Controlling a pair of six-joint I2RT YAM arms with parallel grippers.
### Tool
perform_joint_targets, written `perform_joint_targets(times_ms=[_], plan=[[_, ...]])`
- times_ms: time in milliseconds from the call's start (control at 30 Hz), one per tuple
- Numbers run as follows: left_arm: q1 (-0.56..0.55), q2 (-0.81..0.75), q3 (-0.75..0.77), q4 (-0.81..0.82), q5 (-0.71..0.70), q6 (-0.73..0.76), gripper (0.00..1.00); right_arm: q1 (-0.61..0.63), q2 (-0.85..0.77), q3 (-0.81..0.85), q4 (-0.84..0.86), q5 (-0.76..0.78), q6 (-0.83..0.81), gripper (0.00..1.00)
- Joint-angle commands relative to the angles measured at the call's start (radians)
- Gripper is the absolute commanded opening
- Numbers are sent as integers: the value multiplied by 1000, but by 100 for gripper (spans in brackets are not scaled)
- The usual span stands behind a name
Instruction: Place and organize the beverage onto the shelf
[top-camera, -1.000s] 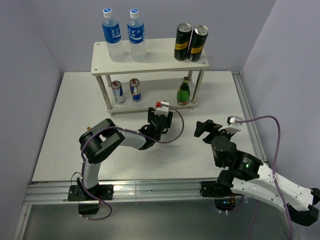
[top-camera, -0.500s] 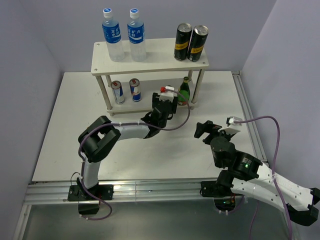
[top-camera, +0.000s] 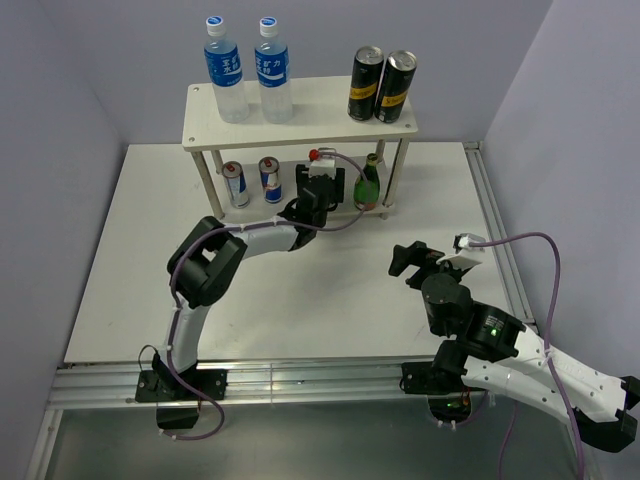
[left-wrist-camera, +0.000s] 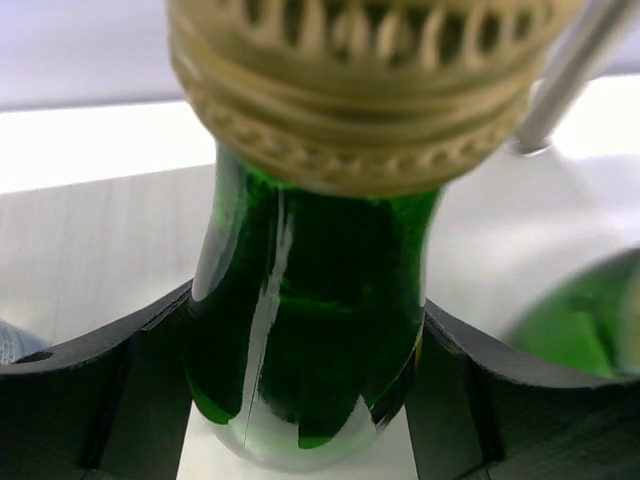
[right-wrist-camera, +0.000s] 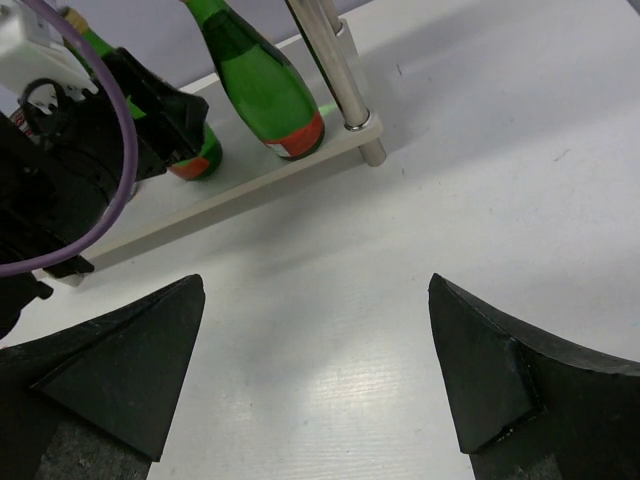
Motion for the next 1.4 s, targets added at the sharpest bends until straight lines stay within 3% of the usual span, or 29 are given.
perform_joint_targets(times_ms=[0, 733, 800, 1000, 1100, 1267, 1367], plan=[[20, -17, 74, 99, 36, -61, 0, 5, -1, -10, 3, 27, 13, 100], [11, 39, 104, 77, 158, -135, 1, 6, 11, -7, 0, 41, 22, 100], [8, 48, 107, 74, 157, -133, 8, 6, 9, -7, -1, 41, 24, 100], [-1, 49, 97, 73, 143, -114, 71, 6, 9, -7, 0, 41, 25, 100], [-10, 49, 93, 71, 134, -100, 78, 6, 9, -7, -1, 44, 27, 100], [-20, 32, 62, 82, 120, -95, 97, 6, 9, -7, 0, 44, 27, 100], [-23, 22, 51, 81, 109, -91, 99, 5, 9, -7, -1, 41, 27, 100]])
